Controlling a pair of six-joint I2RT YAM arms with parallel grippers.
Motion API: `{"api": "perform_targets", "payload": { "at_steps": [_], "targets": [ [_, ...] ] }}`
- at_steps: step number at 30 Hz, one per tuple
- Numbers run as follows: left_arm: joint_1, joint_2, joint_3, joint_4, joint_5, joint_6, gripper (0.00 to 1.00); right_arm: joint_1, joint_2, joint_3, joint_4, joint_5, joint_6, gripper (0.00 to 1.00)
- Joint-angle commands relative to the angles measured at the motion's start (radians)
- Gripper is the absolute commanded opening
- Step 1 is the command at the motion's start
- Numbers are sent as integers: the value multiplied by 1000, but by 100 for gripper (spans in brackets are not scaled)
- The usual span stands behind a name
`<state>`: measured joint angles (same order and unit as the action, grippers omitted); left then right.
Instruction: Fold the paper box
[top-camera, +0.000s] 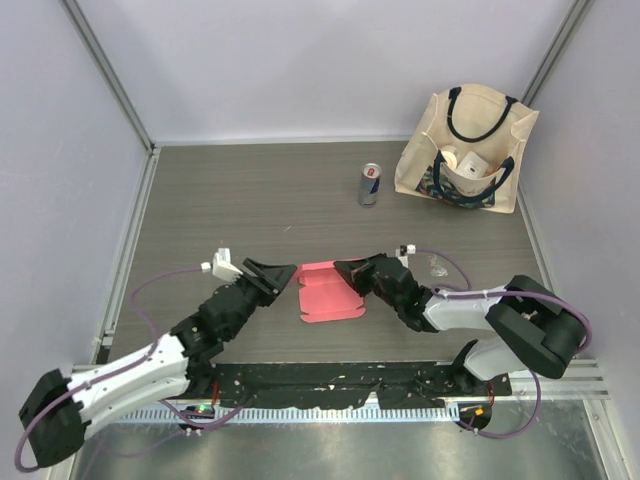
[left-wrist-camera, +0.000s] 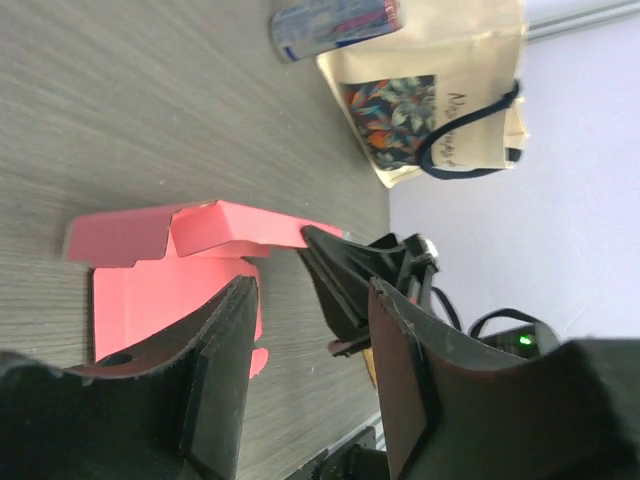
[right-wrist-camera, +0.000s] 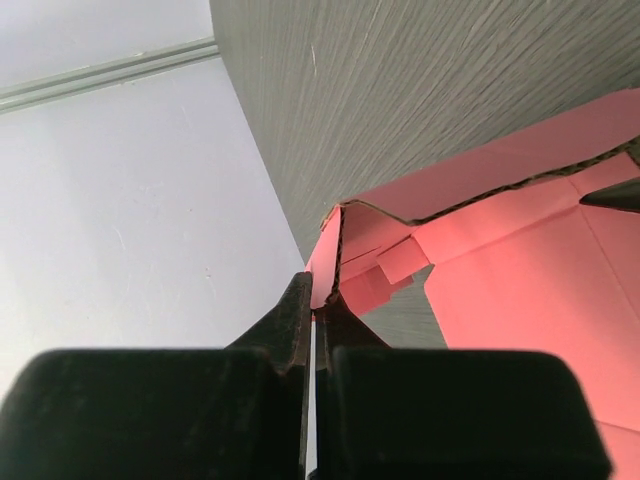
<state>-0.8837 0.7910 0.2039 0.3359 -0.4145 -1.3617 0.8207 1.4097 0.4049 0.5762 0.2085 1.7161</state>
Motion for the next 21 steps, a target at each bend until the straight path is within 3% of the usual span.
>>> {"api": "perform_targets", "payload": {
  "at_steps": [1,4,8,13,21],
  "targets": [
    [-1,-284,37,-361,-32,243,54,-20,11,-93,272,26,-119,1],
    [0,-419,37,-486,-26,301,58,-32,26,-112,355,0,-170,2],
    [-1,-437,49,-543,-9,354,63,-38,32,-107,360,-14,-237,2],
    [-1,-267,135,-535,-16,421,60,-51,64,-113,390,-47,-271,2],
    [20,49,291,-444,-20,582,64,-75,170,-150,505,-76,-216,2]
  ]
}}
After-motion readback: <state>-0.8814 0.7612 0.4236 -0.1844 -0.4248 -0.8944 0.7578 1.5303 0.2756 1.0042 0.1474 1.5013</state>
